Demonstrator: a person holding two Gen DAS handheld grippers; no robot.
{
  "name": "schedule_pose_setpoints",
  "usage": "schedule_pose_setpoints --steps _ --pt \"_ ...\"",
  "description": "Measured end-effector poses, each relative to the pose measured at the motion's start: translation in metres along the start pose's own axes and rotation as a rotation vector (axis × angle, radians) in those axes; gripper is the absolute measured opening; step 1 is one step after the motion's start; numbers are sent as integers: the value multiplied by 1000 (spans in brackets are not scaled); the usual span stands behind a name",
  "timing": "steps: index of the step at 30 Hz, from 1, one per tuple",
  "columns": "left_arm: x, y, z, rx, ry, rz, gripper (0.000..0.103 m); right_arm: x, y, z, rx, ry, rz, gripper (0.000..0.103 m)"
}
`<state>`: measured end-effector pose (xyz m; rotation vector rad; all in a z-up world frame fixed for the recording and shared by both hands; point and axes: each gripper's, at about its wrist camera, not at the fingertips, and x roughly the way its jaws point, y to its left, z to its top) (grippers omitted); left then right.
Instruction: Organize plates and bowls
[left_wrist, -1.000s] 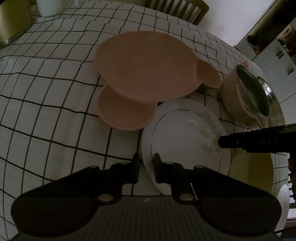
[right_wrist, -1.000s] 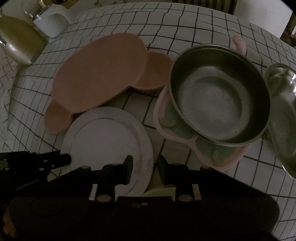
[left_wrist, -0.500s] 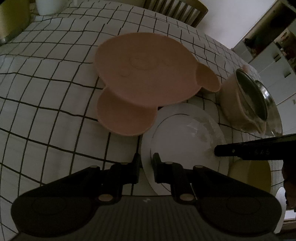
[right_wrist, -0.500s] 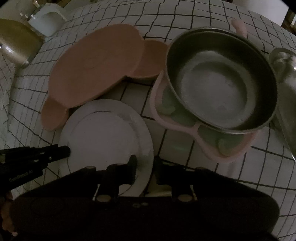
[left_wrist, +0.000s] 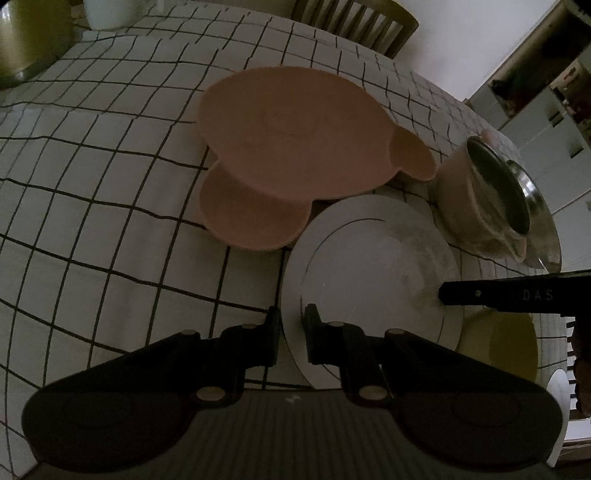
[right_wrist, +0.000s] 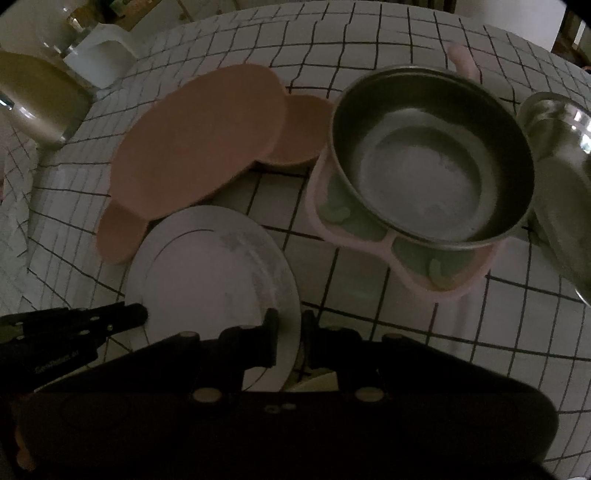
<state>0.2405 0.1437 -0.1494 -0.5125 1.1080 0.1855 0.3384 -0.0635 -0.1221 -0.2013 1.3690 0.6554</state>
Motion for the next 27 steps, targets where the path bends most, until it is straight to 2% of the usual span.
schedule_pose_setpoints --steps 13,27 --pt "-28 5 -3 -13 -51 13 12 -15 12 -3 -6 -50 28 12" --pt "-79 -4 -17 34 -81 -20 12 -65 31 -22 6 -115 41 11"
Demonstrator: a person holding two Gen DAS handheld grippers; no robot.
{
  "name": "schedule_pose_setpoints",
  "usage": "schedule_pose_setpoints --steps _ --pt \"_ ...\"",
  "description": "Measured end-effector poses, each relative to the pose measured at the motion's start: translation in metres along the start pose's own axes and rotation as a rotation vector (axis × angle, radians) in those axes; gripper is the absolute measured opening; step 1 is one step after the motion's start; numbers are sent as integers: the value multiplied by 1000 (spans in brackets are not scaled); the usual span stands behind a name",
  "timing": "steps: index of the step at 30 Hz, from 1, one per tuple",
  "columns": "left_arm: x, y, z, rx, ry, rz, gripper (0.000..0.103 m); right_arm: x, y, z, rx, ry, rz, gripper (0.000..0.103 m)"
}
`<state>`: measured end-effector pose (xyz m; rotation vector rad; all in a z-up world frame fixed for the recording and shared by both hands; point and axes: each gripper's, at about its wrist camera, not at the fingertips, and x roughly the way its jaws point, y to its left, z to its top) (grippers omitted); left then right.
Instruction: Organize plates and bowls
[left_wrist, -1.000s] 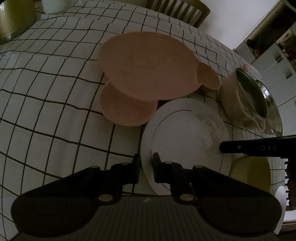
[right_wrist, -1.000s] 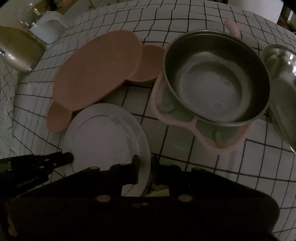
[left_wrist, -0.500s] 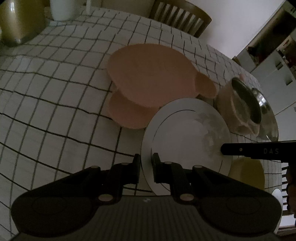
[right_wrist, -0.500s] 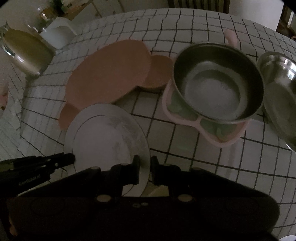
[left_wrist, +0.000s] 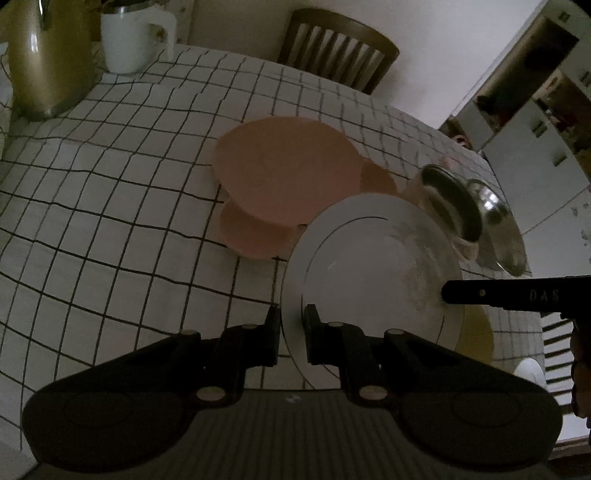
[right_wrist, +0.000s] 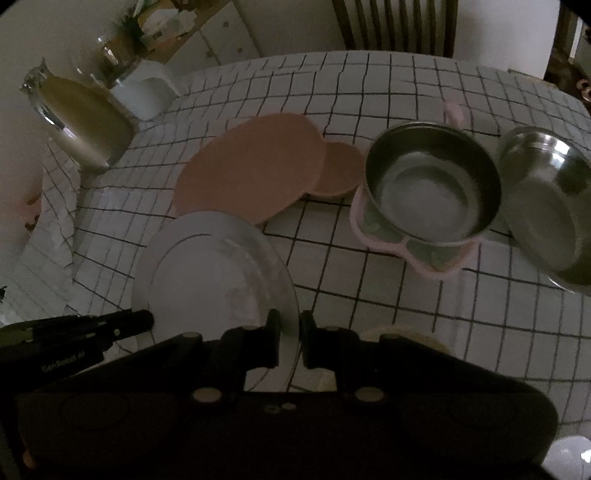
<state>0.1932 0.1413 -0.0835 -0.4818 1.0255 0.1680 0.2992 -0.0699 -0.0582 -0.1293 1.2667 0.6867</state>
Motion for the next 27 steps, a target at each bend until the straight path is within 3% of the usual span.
schedule_pose_setpoints --steps 14,27 --pt "-33 -46 -34 151 6 -100 12 -64 -14 -62 124 -90 -42 11" --pt "-17 -139 -67 341 71 -199 12 -120 -77 -136 309 -168 -122 11"
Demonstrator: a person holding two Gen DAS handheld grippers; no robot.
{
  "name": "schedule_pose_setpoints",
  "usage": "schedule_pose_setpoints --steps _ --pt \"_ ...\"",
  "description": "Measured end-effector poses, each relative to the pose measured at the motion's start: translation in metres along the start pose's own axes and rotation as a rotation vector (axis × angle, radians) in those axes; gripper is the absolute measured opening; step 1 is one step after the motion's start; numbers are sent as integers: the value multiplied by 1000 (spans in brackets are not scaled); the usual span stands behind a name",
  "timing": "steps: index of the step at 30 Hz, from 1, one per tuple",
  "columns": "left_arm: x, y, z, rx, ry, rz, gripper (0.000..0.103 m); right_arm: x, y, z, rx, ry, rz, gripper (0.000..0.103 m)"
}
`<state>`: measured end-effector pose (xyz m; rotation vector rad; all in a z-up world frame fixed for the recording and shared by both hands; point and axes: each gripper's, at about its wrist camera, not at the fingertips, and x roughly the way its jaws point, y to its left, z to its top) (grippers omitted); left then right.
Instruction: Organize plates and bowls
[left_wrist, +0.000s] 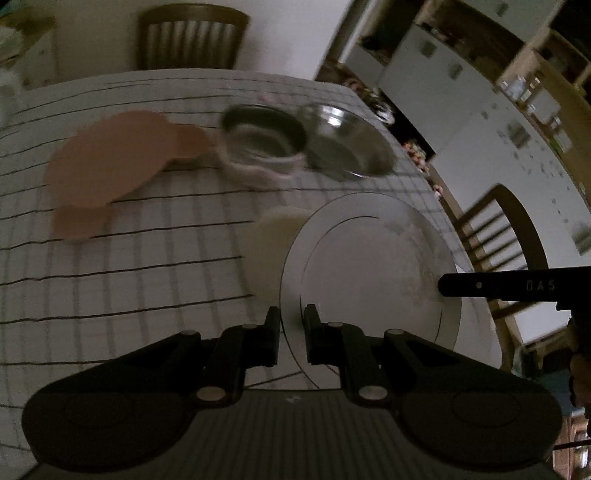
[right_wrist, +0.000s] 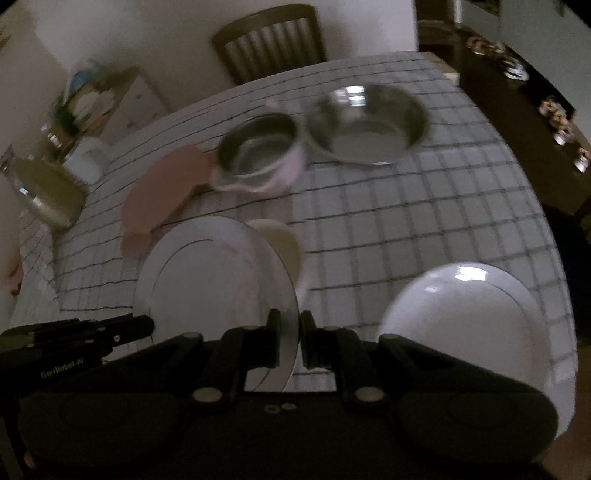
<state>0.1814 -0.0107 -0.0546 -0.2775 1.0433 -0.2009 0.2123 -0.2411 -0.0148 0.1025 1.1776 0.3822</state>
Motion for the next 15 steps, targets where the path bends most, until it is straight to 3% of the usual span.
schedule_pose_setpoints --steps 15 --pt "86 -124 0 120 116 -32 12 -23 -141 -36 176 15 -62 11"
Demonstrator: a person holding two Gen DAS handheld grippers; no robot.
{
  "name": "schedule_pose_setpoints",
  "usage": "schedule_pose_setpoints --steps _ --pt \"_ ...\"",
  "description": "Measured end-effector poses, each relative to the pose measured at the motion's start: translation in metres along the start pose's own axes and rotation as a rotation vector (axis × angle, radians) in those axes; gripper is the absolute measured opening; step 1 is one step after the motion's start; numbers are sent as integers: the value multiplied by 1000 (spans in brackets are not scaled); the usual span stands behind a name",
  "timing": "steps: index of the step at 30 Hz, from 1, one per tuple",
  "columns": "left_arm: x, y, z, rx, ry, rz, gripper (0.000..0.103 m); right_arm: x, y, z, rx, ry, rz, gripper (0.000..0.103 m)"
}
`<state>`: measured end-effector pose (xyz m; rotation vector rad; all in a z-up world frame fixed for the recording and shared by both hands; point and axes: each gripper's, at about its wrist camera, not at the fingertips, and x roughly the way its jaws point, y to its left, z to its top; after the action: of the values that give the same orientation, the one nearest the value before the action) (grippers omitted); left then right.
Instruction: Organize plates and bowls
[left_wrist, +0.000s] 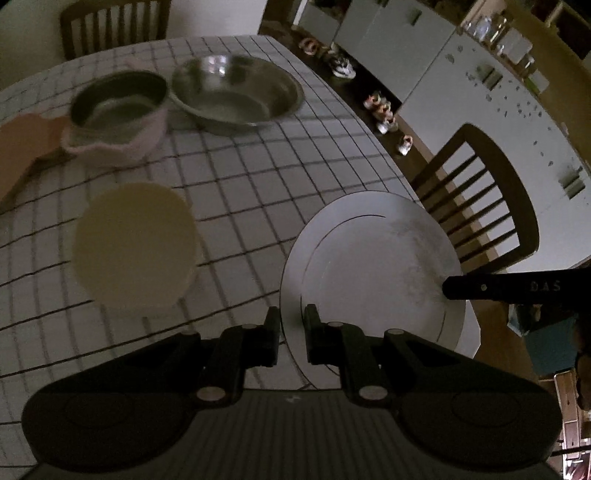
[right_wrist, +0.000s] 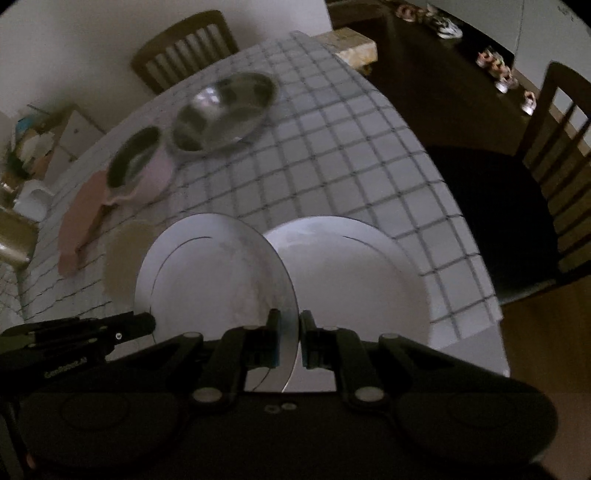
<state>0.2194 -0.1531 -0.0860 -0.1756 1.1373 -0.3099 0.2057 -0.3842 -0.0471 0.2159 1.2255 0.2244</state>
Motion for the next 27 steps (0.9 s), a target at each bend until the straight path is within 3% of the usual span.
schedule_pose_setpoints --steps 14,27 --pt "64 -35 3 14 87 26 12 30 -70 -1 45 87 -4 11" --pt "85 -45 4 11 127 58 13 44 -89 -1 40 122 -1 11"
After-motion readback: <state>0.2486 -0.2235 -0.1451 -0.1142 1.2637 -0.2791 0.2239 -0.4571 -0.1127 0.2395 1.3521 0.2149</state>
